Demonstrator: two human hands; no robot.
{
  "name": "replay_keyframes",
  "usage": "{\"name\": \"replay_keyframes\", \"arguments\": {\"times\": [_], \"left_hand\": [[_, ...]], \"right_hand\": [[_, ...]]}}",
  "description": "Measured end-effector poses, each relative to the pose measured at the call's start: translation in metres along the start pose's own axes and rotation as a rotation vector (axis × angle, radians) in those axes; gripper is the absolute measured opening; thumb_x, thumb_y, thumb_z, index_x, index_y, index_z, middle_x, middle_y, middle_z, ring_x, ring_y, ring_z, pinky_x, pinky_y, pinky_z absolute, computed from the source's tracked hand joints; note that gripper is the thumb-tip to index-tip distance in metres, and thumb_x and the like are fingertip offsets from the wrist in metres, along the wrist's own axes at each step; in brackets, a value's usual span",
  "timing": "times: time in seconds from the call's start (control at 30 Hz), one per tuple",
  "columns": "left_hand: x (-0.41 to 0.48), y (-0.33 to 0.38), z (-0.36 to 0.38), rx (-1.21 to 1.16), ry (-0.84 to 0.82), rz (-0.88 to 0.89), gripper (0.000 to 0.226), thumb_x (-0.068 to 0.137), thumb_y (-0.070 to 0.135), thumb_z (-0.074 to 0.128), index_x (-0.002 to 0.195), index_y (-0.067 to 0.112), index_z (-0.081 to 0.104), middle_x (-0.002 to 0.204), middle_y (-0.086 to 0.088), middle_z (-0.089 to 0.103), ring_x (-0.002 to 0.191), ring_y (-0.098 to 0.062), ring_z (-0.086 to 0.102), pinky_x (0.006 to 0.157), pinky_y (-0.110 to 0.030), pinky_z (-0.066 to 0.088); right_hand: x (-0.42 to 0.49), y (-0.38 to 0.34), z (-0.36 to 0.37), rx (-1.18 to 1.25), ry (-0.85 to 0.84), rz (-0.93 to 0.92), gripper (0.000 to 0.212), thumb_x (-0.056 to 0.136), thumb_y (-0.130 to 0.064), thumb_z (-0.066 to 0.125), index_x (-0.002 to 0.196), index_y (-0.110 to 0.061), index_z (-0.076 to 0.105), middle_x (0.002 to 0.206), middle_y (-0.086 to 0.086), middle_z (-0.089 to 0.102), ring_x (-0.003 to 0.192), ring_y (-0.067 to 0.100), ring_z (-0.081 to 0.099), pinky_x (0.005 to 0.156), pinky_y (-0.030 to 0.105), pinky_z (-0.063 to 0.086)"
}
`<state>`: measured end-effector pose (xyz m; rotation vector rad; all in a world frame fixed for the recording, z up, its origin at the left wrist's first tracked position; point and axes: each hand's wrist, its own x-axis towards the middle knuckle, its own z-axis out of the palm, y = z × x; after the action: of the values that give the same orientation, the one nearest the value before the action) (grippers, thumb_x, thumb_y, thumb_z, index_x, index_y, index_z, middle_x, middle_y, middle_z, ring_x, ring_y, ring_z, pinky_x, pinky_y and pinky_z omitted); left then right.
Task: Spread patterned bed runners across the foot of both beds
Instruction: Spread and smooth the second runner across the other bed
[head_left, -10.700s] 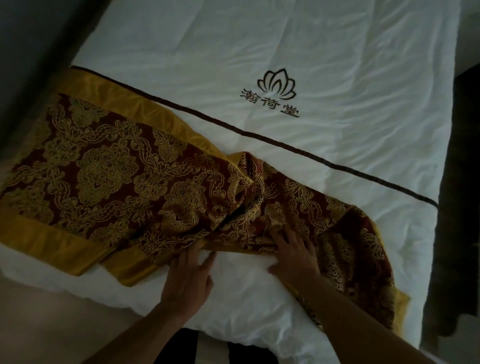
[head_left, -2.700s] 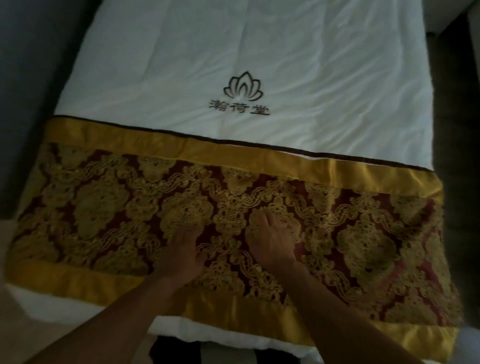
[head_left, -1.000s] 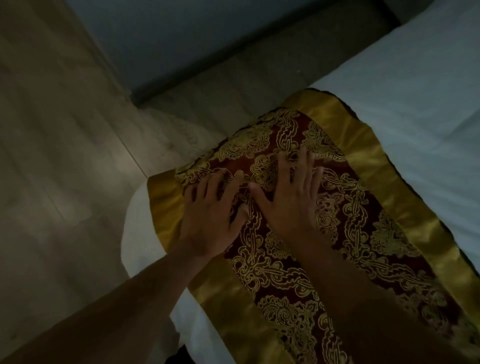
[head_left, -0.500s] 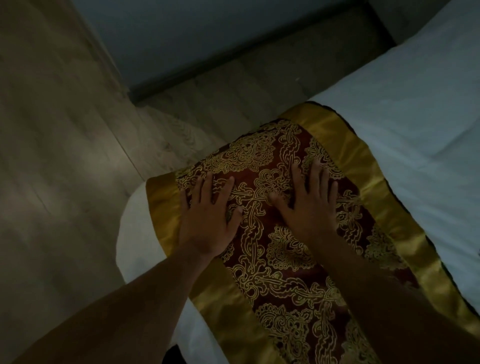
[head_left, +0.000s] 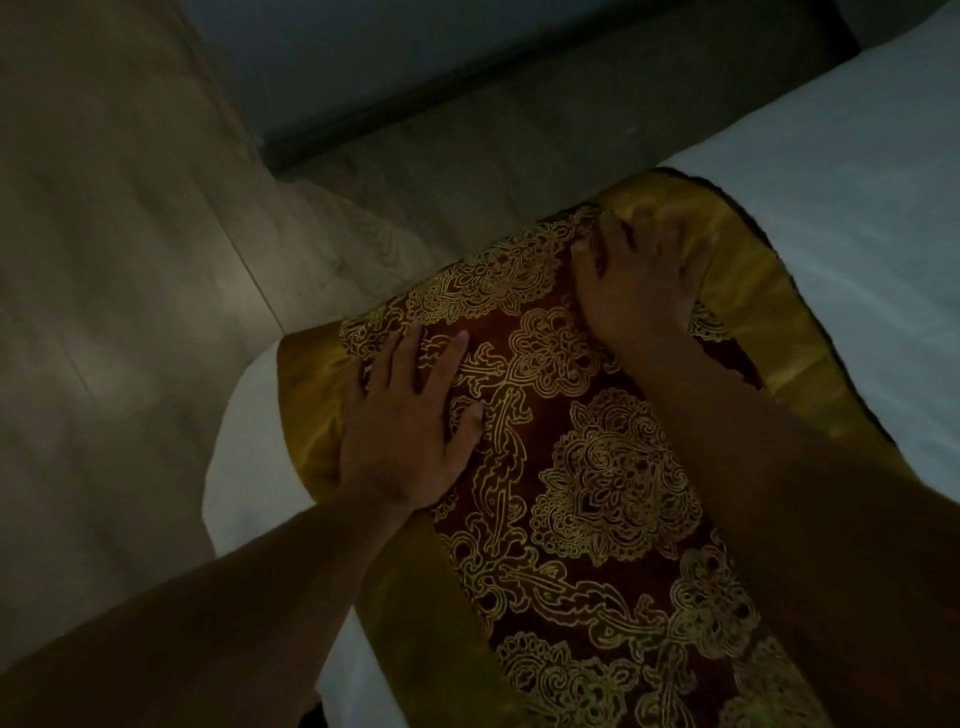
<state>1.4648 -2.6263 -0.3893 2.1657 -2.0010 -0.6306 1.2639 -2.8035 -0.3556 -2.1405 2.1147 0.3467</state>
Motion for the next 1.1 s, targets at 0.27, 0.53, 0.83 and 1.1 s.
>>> {"name": "replay_keyframes", "arguments": {"times": [0.27,0.53,0.83,1.1], "left_hand": [[0.002,0.000,0.001,0.009,-0.011,-0.004,0.069,0.096,0.066,0.022,0.158,0.037,0.017,0.165,-0.012,0.021,0.151,-0.032,0.023,0.119,-0.060,0.021],[0.005,-0.002,0.003,-0.030,0.009,-0.003,0.067,0.095,0.067,0.025,0.158,0.044,0.015,0.165,-0.009,0.023,0.150,-0.031,0.024,0.119,-0.059,0.024],[-0.025,0.020,-0.018,0.058,0.147,0.116,0.058,0.102,0.050,0.032,0.153,0.022,0.036,0.164,-0.015,0.024,0.151,-0.034,0.023,0.120,-0.064,0.014],[-0.134,0.024,0.020,0.176,-0.090,0.367,0.060,0.103,0.052,0.024,0.159,0.031,0.025,0.169,-0.004,0.011,0.156,-0.030,0.004,0.121,-0.062,0.015]], "right_hand": [[-0.078,-0.034,0.005,-0.077,0.004,-0.773,0.062,0.103,-0.063,0.018,0.156,-0.035,0.033,0.164,0.005,0.030,0.155,0.031,0.016,0.123,0.059,0.004],[-0.056,0.147,0.017,0.038,0.039,0.002,0.080,0.095,-0.074,0.001,0.162,-0.030,0.000,0.170,0.011,0.000,0.156,0.036,0.000,0.124,0.059,0.004],[-0.204,-0.008,0.033,0.191,0.026,-0.486,0.068,0.106,-0.056,0.022,0.163,-0.021,0.007,0.169,0.016,-0.010,0.156,0.034,-0.011,0.125,0.055,0.003],[-0.255,0.154,0.064,0.120,-0.035,0.081,0.064,0.104,-0.058,0.010,0.162,-0.033,-0.003,0.170,0.006,-0.007,0.157,0.026,-0.005,0.124,0.056,0.012]]}}
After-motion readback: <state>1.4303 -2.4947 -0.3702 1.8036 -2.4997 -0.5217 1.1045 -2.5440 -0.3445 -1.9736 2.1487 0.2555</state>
